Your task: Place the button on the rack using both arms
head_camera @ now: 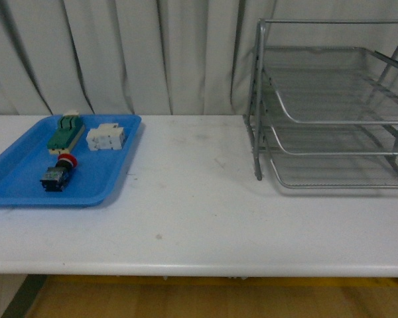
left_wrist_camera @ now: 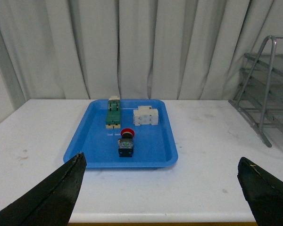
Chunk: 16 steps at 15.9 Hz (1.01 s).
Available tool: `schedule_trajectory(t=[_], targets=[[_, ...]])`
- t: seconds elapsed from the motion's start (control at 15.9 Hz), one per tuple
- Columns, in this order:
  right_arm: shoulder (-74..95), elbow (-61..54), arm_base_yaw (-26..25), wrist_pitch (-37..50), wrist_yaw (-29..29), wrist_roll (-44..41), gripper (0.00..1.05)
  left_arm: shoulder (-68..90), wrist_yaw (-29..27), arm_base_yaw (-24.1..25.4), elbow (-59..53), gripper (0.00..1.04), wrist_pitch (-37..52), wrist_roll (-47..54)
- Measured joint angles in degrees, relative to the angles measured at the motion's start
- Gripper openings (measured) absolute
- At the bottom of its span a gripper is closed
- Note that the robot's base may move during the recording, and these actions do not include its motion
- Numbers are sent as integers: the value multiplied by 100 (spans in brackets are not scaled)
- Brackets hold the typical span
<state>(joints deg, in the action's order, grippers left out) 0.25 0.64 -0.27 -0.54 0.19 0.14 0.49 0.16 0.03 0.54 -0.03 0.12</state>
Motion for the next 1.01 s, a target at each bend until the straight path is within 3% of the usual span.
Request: schedule_trajectory(t=[1.01], targets=[[-4,0,0,31,-4,0,98,0,-15,0,0,98,-15,-2]])
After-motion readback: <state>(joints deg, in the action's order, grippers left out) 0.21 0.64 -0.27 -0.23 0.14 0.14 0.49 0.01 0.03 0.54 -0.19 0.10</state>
